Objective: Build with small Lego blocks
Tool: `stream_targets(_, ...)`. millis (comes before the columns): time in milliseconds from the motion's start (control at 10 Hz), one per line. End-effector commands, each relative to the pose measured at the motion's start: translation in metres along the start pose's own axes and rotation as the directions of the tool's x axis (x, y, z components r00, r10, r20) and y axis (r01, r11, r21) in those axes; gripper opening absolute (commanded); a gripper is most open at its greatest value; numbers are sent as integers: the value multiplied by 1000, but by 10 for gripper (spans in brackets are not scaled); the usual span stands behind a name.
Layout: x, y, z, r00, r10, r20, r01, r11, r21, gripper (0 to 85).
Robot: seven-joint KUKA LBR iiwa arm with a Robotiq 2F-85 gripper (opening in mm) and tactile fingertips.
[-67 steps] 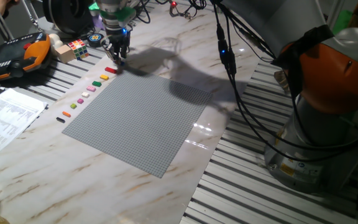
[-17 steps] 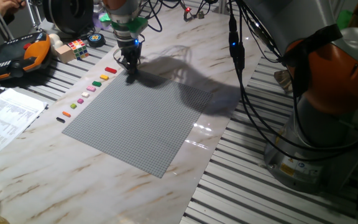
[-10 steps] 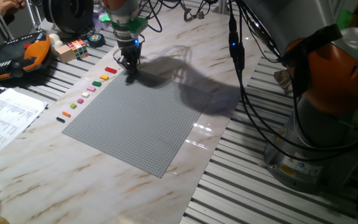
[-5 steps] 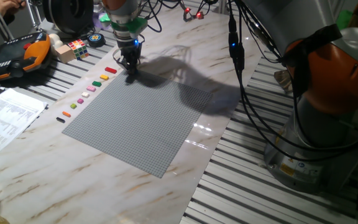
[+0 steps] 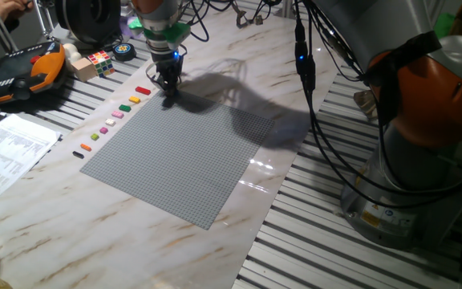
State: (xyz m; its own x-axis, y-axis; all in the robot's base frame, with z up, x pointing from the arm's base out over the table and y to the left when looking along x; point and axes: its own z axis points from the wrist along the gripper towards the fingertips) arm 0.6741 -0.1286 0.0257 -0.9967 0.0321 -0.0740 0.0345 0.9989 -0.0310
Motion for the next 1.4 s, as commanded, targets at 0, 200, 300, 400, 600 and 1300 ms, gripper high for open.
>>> stream_targets(0,0,0,0,1000,3,0,-3,1000,0,7)
stream_targets(200,0,0,1,1000,9,-2,-9,1000,2,7)
stream_targets(300,0,0,1,1000,11,-2,-11,1000,3,7)
stream_targets(400,0,0,1,1000,14,-2,-14,1000,5,7)
stream_targets(600,0,0,2,1000,15,-2,-15,1000,8,7)
stream_targets(1300,0,1,3,1000,17,4,-17,1000,17,7)
